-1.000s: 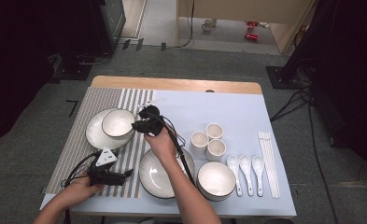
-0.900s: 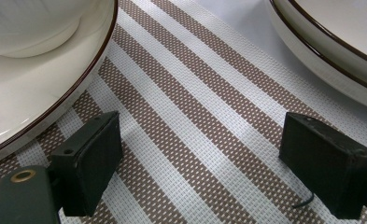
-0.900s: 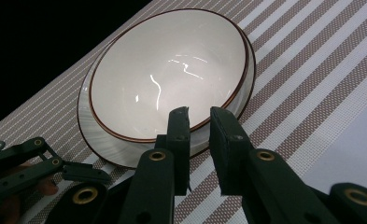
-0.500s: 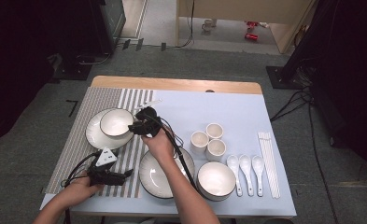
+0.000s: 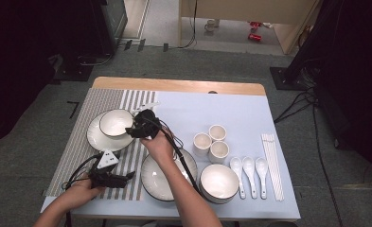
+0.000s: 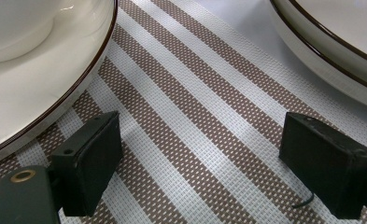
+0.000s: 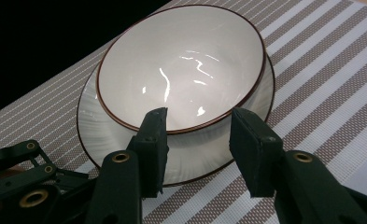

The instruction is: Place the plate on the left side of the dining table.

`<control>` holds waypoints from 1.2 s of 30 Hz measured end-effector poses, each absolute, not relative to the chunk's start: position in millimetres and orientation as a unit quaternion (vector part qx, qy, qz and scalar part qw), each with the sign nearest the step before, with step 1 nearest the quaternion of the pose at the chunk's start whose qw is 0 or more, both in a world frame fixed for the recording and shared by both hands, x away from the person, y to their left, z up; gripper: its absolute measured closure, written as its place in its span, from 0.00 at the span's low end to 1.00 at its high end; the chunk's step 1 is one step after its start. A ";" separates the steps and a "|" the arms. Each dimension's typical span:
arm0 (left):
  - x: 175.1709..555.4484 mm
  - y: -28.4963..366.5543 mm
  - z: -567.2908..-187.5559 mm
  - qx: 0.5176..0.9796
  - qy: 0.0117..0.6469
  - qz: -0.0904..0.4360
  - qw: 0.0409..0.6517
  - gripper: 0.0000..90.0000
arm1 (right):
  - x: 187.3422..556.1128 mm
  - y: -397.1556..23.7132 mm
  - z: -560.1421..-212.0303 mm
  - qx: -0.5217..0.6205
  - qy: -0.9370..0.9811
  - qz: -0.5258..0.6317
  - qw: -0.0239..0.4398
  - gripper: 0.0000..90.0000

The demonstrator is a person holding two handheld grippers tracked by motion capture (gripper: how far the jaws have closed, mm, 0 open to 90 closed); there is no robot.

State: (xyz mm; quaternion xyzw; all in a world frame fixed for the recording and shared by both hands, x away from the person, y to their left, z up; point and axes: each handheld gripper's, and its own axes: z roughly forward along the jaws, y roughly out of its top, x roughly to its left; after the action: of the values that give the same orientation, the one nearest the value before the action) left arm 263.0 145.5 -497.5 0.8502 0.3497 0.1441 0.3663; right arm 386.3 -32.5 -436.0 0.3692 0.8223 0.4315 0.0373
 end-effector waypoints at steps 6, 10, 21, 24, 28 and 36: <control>263.1 145.5 -497.5 0.850 0.350 0.144 0.366 0.15 | 387.3 -27.8 -435.1 0.363 0.826 0.429 0.040 0.62; 263.1 145.5 -497.5 0.850 0.350 0.144 0.366 0.15 | 388.5 -27.4 -435.3 0.362 0.826 0.430 0.036 0.62; 263.0 145.6 -497.4 0.850 0.350 0.144 0.366 0.15 | 389.5 -19.5 -437.2 0.362 0.826 0.431 0.037 0.60; 263.1 145.7 -497.4 0.850 0.350 0.143 0.367 0.15 | 390.0 -18.6 -437.8 0.364 0.825 0.432 0.036 0.59; 263.2 145.8 -497.4 0.850 0.350 0.143 0.367 0.14 | 390.2 -18.6 -438.3 0.365 0.825 0.430 0.033 0.58; 263.2 145.8 -497.5 0.850 0.350 0.143 0.368 0.15 | 389.0 -20.8 -435.2 0.368 0.828 0.421 0.038 0.54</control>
State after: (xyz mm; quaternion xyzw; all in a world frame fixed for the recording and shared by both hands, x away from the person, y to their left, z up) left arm 263.2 145.8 -497.5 0.8495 0.3505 0.1426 0.3676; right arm 389.0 -20.8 -435.2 0.3683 0.8281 0.4210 0.0383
